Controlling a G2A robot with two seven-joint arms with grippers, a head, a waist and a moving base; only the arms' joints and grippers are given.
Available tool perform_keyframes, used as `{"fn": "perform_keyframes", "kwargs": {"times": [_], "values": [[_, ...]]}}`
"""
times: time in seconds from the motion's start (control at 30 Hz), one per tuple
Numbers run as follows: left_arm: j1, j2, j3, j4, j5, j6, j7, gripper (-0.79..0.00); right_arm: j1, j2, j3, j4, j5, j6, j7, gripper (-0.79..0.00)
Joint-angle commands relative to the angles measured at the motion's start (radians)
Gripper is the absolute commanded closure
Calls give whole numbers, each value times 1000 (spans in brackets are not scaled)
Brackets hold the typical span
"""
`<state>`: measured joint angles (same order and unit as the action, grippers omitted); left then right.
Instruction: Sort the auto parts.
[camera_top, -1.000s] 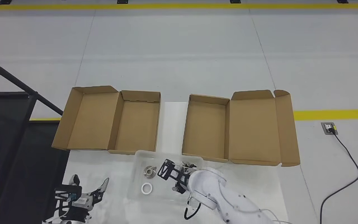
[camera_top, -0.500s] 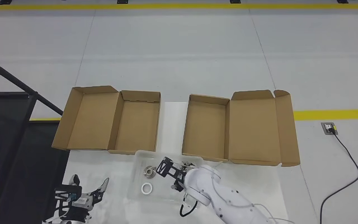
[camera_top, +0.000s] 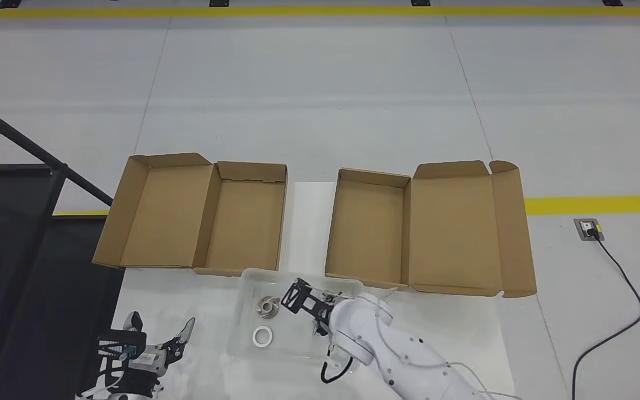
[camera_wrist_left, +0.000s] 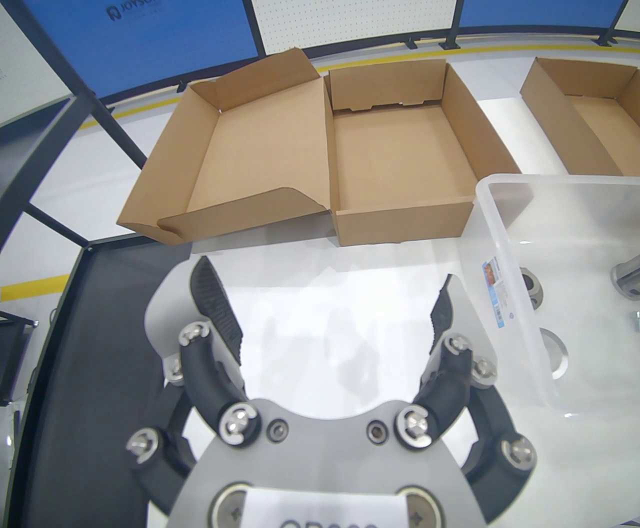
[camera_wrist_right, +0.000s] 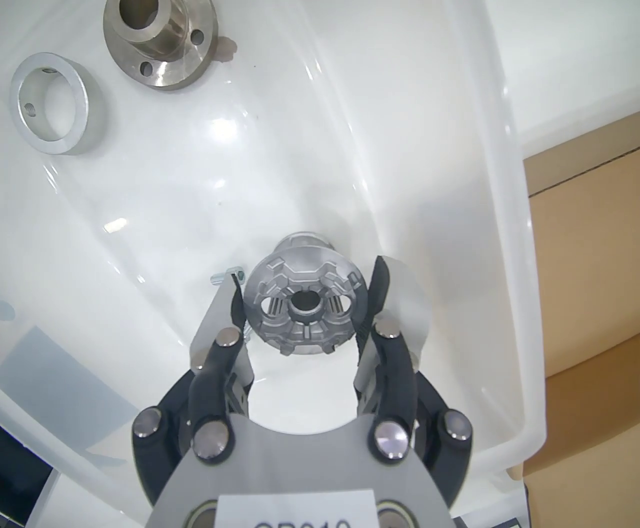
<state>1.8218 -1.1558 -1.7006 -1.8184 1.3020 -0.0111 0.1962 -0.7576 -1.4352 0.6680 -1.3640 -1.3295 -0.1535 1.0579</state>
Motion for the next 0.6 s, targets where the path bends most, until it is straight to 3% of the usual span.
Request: {"fn": "perform_keyframes", "kwargs": {"times": [0.0,0.07,0.13,0.43,0.57], "values": [[0,0,0,0,0,0,0,-785,-2,-1,3,-1,-9,-2,-5,-305],[0,0,0,0,0,0,0,-785,-6,-1,9,-12,-16,-4,-12,-108],[0,0,0,0,0,0,0,-785,-15,1,20,-40,-17,-17,-30,-6],[0,0,0,0,0,0,0,-785,-110,51,179,-337,-3,-206,-138,0],[0,0,0,0,0,0,0,-785,-136,70,256,-461,-37,-241,-150,0]]}}
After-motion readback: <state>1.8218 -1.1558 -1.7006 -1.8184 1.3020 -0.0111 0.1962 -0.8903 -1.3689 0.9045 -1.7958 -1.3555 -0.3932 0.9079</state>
